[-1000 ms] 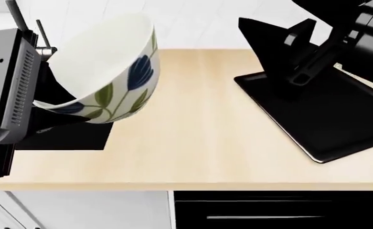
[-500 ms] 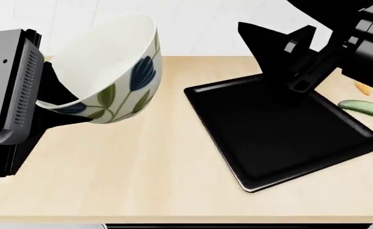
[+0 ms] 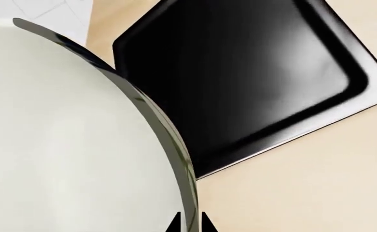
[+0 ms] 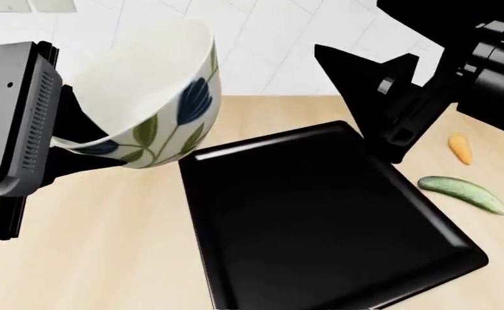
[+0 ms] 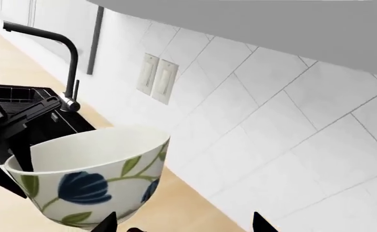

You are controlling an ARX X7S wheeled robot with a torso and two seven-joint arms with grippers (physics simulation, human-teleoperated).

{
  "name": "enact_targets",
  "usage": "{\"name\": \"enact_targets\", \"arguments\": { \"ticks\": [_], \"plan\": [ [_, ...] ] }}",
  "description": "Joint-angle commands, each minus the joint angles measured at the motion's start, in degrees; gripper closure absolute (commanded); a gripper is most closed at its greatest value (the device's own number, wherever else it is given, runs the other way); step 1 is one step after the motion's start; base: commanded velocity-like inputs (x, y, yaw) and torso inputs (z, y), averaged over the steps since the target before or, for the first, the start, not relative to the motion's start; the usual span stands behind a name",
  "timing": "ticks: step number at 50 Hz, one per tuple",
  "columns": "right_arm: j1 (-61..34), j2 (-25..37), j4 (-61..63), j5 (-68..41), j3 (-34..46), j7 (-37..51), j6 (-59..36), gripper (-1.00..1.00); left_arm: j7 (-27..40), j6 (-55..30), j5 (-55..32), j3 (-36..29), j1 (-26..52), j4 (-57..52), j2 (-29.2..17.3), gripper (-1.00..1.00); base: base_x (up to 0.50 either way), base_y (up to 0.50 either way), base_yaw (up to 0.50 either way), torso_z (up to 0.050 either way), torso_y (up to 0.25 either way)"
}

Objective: Place the two vegetables and bowl onto the tray for setting up a vegetable dip station.

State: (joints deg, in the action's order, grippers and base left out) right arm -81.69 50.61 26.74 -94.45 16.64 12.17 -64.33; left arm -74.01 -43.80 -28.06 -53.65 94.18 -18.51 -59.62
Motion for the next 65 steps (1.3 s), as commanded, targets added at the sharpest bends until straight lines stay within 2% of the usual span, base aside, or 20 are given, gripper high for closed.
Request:
{"name": "enact_targets", "arguments": {
  "ticks": [1, 4, 8, 11, 16, 23, 32, 44, 48, 49, 51, 53, 54, 57, 60, 62, 65],
  "plan": [
    [1.01, 0.40, -0.62, -1.43, 0.12, 1.27, 0.35, -1.00, 0.43, 0.21, 0.39, 0.05, 0.51, 0.42, 0.39, 1.00, 0.00, 0.00, 0.00, 0.000, 0.013],
    [0.56, 0.51, -1.97, -4.21, 0.60, 2.86, -0.04, -1.00, 0.67, 0.32, 0.33, -0.01, 0.24, 0.37, 0.47, 1.00, 0.00, 0.00, 0.00, 0.000, 0.000],
    [1.29, 0.77, -0.59, -1.29, 0.52, 1.03, 0.18, -1.00, 0.63, 0.39, 0.31, -0.04, 0.34, 0.59, 0.68, 1.00, 0.00, 0.00, 0.00, 0.000, 0.000],
    [-0.35, 0.94, -2.42, -4.41, 2.78, 2.16, -2.62, -1.00, 0.49, 0.91, 0.75, -0.40, 0.20, 1.29, 0.97, 1.00, 0.00, 0.00, 0.00, 0.000, 0.000],
    [-0.57, 0.87, -3.18, -4.93, 3.91, 2.59, -3.37, -1.00, -0.51, 2.52, 2.70, -1.64, 0.71, 4.65, 2.80, 1.00, 0.00, 0.00, 0.00, 0.000, 0.000],
    [-2.78, 0.82, -3.37, -3.07, 5.24, 1.15, -5.41, -1.00, -3.24, 7.80, 8.58, -5.36, 2.97, 17.35, 9.87, 1.00, 0.00, 0.00, 0.00, 0.002, 0.000],
    [0.10, 4.80, 0.10, -7.65, 2.96, 5.42, -3.22, -1.00, -6.43, 15.16, 13.08, -9.24, 5.13, 31.88, 18.78, 1.00, 0.00, 0.00, 0.00, 0.000, 0.001],
    [6.60, 10.49, 3.23, -8.47, -1.20, 7.02, 0.64, -1.00, -10.73, 19.21, 14.93, -13.38, 6.83, 41.10, 25.95, 1.00, 0.00, 0.00, 0.00, 0.000, 0.000],
    [7.86, 12.64, 4.60, -11.07, -2.47, 8.89, 1.86, -1.00, -14.06, 21.07, 15.17, -15.76, 7.79, 47.72, 29.94, 1.00, 0.00, 0.00, 0.00, 0.000, 0.000],
    [8.32, 13.76, 5.30, -12.81, -2.77, 10.12, 2.25, -1.00, -15.45, 20.35, 14.28, -16.70, 8.74, 50.88, 31.81, 1.00, 0.00, 0.00, 0.00, 0.000, 0.000],
    [7.55, 15.07, 5.59, -15.79, -2.43, 12.55, 2.30, -1.00, -15.83, 20.95, 11.20, -20.75, 10.44, 53.03, 32.53, 1.00, 0.00, 0.00, 0.00, 0.000, 0.000],
    [5.29, 15.21, 4.61, -18.02, -0.96, 14.98, 1.50, -1.00, -15.89, 23.70, 5.49, -25.00, 12.50, 60.80, 35.87, 1.00, 0.00, 0.00, 0.00, 0.000, 0.005],
    [3.85, 14.83, 4.00, -18.72, -0.01, 15.79, 0.74, -1.00, -15.87, 26.76, 4.01, -27.16, 13.04, 64.95, 37.35, 1.00, 0.00, 0.00, 0.00, 0.000, 0.000],
    [0.21, 11.91, 1.22, -16.99, 2.50, 16.39, -1.38, -1.00, -15.94, 29.57, -7.48, -32.19, 15.09, 78.93, 44.11, 1.00, 0.00, 0.00, 0.00, 0.000, 0.000],
    [0.12, 10.02, -0.88, -12.72, 3.45, 14.01, -2.42, -1.00, -15.97, 31.70, -23.42, -44.24, 16.86, 86.13, 47.99, 1.00, 0.00, 0.00, 0.00, 0.000, 0.000],
    [0.33, 8.65, -2.89, -8.49, 4.15, 11.21, -2.96, -1.00, -15.97, 29.71, -35.11, -52.50, 18.24, 86.79, 49.61, 1.00, 0.00, 0.00, 0.00, 0.000, 0.000],
    [0.62, 7.56, -5.26, -4.12, 5.19, 7.45, -3.56, -1.00, -15.98, 34.64, -46.30, -68.59, 19.61, 84.66, 49.58, 1.00, 0.00, 0.00, 0.00, 0.000, 0.000]
  ]
}}
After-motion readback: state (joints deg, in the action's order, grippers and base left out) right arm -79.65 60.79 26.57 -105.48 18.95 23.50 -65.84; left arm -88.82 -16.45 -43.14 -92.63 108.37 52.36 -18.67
